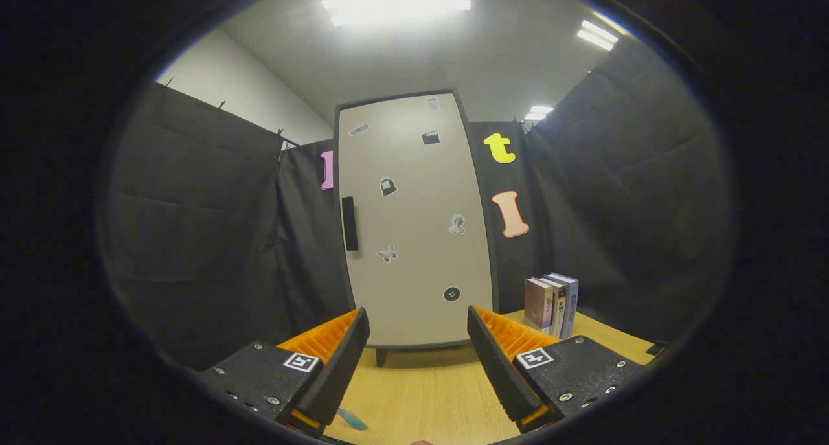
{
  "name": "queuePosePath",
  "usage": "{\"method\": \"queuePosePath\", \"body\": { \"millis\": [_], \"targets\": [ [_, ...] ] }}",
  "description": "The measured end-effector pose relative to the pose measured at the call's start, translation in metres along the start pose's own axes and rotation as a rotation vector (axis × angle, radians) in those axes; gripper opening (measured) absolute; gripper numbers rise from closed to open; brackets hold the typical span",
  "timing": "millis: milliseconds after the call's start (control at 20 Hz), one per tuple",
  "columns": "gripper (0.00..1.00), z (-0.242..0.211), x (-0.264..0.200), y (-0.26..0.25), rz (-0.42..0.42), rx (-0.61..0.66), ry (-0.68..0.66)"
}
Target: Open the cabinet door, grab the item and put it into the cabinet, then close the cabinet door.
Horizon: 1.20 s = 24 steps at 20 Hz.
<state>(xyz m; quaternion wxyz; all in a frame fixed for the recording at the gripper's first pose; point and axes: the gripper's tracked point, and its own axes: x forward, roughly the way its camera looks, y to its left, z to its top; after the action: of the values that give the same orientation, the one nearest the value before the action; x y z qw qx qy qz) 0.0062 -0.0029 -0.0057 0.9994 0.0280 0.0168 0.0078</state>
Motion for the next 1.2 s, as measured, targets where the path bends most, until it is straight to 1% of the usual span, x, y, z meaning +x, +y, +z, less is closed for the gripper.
{"method": "queuePosePath", "body": {
  "millis": [300, 650, 850, 1200],
  "targets": [
    [0.94, 0.024, 0.027, 0.009, 0.018, 0.012, -0.028],
    [0.94, 0.057, 0.073, 0.029, 0.061, 0.021, -0.060],
    [0.94, 0.073, 0.102, 0.045, 0.093, 0.046, -0.067],
    [0.94, 0.102, 0.149, 0.077, 0.146, 0.033, -0.094]
  ]
}}
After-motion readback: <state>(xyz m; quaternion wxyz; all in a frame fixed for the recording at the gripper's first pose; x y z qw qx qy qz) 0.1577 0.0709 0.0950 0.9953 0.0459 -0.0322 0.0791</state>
